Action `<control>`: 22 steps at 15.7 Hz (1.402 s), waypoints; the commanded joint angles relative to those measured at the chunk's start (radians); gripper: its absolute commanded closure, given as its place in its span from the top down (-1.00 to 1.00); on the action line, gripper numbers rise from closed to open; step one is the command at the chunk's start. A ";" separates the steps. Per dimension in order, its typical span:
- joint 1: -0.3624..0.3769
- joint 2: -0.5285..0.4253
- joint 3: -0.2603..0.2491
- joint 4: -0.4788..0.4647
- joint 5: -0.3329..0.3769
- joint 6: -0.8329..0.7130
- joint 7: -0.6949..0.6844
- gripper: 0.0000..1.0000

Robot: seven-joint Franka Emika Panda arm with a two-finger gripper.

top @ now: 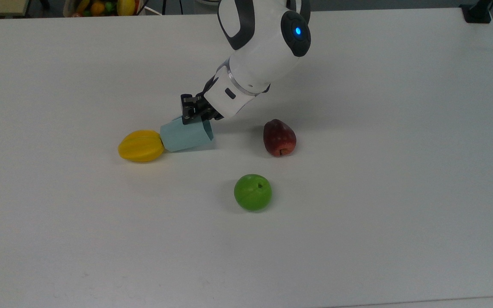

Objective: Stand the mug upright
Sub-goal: 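Rotate the held mug upward so it stands on its base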

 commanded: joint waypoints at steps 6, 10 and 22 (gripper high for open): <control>-0.022 -0.015 -0.002 -0.031 0.104 0.075 0.018 -1.00; -0.034 -0.047 -0.007 -0.029 0.216 0.077 0.010 -1.00; -0.077 -0.080 -0.048 -0.012 0.493 0.098 -0.046 -0.63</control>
